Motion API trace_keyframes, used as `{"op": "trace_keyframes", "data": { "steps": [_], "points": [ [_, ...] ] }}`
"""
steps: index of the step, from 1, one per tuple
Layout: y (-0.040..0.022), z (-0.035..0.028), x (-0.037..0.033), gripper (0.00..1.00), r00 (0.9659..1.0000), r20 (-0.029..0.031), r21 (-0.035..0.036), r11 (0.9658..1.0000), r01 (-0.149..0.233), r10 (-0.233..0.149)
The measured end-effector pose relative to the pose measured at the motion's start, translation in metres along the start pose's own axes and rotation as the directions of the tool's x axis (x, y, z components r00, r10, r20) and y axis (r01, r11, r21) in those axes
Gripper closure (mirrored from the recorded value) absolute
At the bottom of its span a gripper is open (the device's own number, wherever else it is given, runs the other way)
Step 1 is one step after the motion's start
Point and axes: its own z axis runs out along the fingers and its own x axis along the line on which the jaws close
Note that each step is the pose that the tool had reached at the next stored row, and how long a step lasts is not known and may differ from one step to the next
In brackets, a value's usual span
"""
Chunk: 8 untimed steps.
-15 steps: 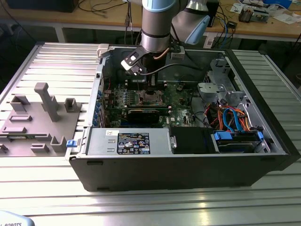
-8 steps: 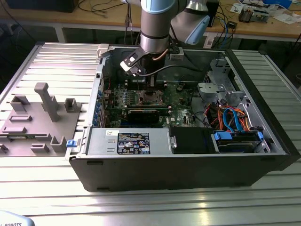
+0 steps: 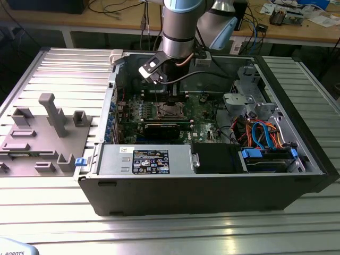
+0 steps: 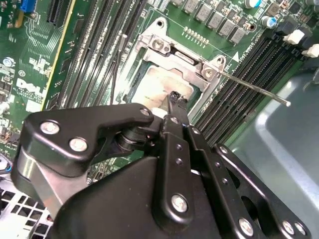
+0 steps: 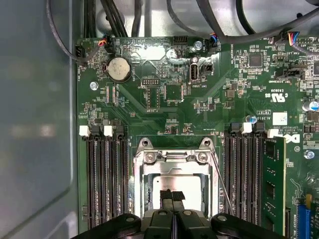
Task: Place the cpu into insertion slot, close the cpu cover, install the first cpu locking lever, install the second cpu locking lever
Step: 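Close the cpu cover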
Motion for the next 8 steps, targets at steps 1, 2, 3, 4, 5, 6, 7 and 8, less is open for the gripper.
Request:
{"op": "trace_keyframes", "data": {
  "steps": [1, 2, 3, 4, 5, 6, 7, 8],
  "points": [
    [0.0001, -0.0007, 0.0, 0.89, 1.0, -0.0001, 0.0, 1.0, 0.0, 0.0],
    [0.0002, -0.002, 0.0, 0.89, 1.0, -0.0002, 0.0, 1.0, 0.0, 0.0],
    [0.0003, -0.0032, 0.0, 0.89, 1.0, -0.0002, 0.0, 1.0, 0.0, 0.0],
    [0.0004, -0.0041, 0.0, 0.89, 1.0, -0.0003, 0.0, 1.0, 0.0, 0.0],
    [0.0004, -0.0051, 0.0, 0.89, 1.0, -0.0002, 0.0001, 1.0, 0.0, 0.0],
    [0.0005, -0.0059, 0.0, 0.89, 1.0, -0.0002, 0.0001, 1.0, 0.0, 0.0],
    [0.0006, -0.0072, 0.0, 0.89, 1.0, -0.0002, 0.0001, 1.0, 0.0, 0.0],
    [0.0007, -0.0083, 0.0, 0.89, 1.0, -0.0002, 0.0001, 1.0, 0.0, 0.0]
  ]
}}
